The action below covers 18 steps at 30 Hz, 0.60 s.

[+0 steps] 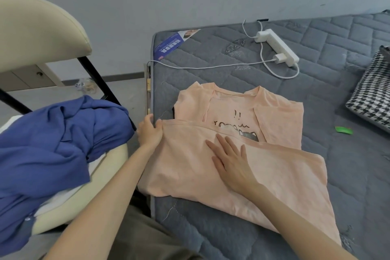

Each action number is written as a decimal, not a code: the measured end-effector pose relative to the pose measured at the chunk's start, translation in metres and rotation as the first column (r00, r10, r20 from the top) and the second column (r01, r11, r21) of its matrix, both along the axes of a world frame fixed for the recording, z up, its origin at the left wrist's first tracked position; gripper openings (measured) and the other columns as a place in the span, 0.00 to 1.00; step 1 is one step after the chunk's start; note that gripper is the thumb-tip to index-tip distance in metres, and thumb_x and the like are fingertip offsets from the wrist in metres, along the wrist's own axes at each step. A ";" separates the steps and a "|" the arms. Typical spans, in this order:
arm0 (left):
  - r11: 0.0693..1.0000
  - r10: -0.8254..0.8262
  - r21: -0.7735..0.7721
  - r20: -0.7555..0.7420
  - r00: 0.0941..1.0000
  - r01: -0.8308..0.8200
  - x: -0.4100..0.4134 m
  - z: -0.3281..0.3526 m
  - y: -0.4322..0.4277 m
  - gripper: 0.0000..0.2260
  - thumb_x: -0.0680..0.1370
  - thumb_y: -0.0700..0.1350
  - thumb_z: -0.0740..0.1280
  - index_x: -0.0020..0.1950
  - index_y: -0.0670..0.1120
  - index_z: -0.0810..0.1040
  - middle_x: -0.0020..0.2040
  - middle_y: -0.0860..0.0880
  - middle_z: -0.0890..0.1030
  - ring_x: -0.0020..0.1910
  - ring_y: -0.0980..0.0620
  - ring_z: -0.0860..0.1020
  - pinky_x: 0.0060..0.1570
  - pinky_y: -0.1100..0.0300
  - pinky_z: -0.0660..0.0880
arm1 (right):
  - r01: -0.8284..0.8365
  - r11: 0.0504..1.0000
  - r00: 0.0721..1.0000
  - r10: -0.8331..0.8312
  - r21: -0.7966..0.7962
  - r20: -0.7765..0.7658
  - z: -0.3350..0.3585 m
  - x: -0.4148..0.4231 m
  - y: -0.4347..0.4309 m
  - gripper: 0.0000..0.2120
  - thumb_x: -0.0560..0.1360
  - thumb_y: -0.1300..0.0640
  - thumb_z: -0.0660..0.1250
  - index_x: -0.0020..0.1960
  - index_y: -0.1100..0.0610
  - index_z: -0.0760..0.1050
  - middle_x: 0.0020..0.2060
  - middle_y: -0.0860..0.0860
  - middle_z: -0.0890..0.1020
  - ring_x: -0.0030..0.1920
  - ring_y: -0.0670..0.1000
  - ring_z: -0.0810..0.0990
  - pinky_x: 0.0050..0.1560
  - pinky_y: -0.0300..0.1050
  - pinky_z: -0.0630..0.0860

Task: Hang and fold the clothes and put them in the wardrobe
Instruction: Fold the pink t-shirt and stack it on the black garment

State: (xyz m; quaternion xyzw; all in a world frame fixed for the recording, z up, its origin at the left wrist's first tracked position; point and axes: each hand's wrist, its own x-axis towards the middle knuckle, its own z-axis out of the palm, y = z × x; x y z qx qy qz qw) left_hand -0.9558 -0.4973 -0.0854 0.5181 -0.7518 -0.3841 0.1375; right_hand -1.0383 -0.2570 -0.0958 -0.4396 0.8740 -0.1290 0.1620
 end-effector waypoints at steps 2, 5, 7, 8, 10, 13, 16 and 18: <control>0.975 -0.096 -0.203 -0.001 0.995 0.094 0.008 -0.002 0.016 0.19 0.81 0.44 0.58 0.72 0.43 0.65 0.70 0.41 0.67 0.70 0.43 0.63 0.68 0.51 0.59 | 0.023 0.999 1.000 -0.022 -0.048 0.010 0.001 0.003 0.004 0.23 0.83 0.47 0.44 0.77 0.40 0.47 0.78 0.45 0.46 0.77 0.50 0.41 0.74 0.58 0.40; 0.888 -0.370 -0.303 -0.029 0.929 0.344 0.019 -0.003 0.057 0.22 0.81 0.51 0.54 0.75 0.47 0.60 0.75 0.49 0.59 0.75 0.49 0.55 0.73 0.55 0.52 | 0.071 0.990 0.997 -0.074 -0.122 -0.020 -0.002 0.013 0.015 0.27 0.78 0.43 0.37 0.77 0.42 0.45 0.77 0.45 0.46 0.76 0.46 0.38 0.74 0.53 0.36; 0.803 -0.529 -0.300 0.039 0.848 0.514 0.021 -0.002 0.090 0.22 0.82 0.53 0.49 0.76 0.55 0.50 0.76 0.56 0.46 0.76 0.53 0.43 0.74 0.54 0.41 | 0.132 0.982 0.991 -0.133 -0.133 -0.004 -0.007 0.021 0.025 0.28 0.77 0.42 0.35 0.77 0.42 0.43 0.77 0.44 0.44 0.76 0.45 0.38 0.74 0.53 0.36; 0.762 -0.568 -0.296 0.120 0.814 0.575 0.021 -0.004 0.106 0.22 0.83 0.52 0.47 0.76 0.57 0.44 0.75 0.58 0.41 0.75 0.55 0.38 0.73 0.53 0.36 | 0.169 0.977 0.986 -0.169 -0.127 0.012 -0.010 0.025 0.032 0.28 0.77 0.41 0.34 0.77 0.42 0.42 0.77 0.43 0.43 0.76 0.46 0.38 0.74 0.54 0.36; 0.733 -0.594 -0.224 0.249 0.765 0.642 0.023 -0.011 0.130 0.23 0.83 0.52 0.45 0.75 0.61 0.38 0.74 0.59 0.35 0.74 0.55 0.32 0.70 0.49 0.31 | 0.240 0.966 0.971 -0.238 -0.095 0.032 -0.017 0.028 0.049 0.28 0.76 0.39 0.32 0.76 0.39 0.40 0.77 0.42 0.42 0.77 0.46 0.39 0.74 0.57 0.36; 0.760 -0.594 -0.099 0.296 0.748 0.642 0.031 -0.024 0.138 0.23 0.82 0.56 0.43 0.74 0.64 0.35 0.75 0.57 0.31 0.74 0.52 0.31 0.70 0.43 0.31 | 0.313 0.950 0.950 -0.313 0.003 -0.010 -0.029 0.021 0.090 0.29 0.74 0.36 0.30 0.75 0.36 0.40 0.77 0.44 0.44 0.77 0.48 0.40 0.73 0.61 0.37; 0.784 -0.585 -0.057 0.267 0.766 0.618 0.037 -0.029 0.133 0.22 0.81 0.58 0.43 0.71 0.68 0.35 0.76 0.56 0.33 0.74 0.53 0.32 0.71 0.41 0.33 | 0.335 0.936 0.939 -0.322 0.107 -0.125 -0.036 0.007 0.137 0.32 0.71 0.33 0.23 0.75 0.36 0.36 0.77 0.45 0.40 0.77 0.51 0.37 0.73 0.61 0.35; 0.779 -0.597 -0.043 0.251 0.762 0.625 0.040 -0.027 0.132 0.22 0.81 0.59 0.43 0.69 0.69 0.33 0.76 0.56 0.32 0.74 0.53 0.32 0.71 0.40 0.34 | 0.351 0.923 0.932 -0.329 0.158 -0.152 -0.035 -0.001 0.160 0.34 0.69 0.33 0.21 0.74 0.36 0.35 0.77 0.46 0.38 0.76 0.52 0.35 0.72 0.62 0.35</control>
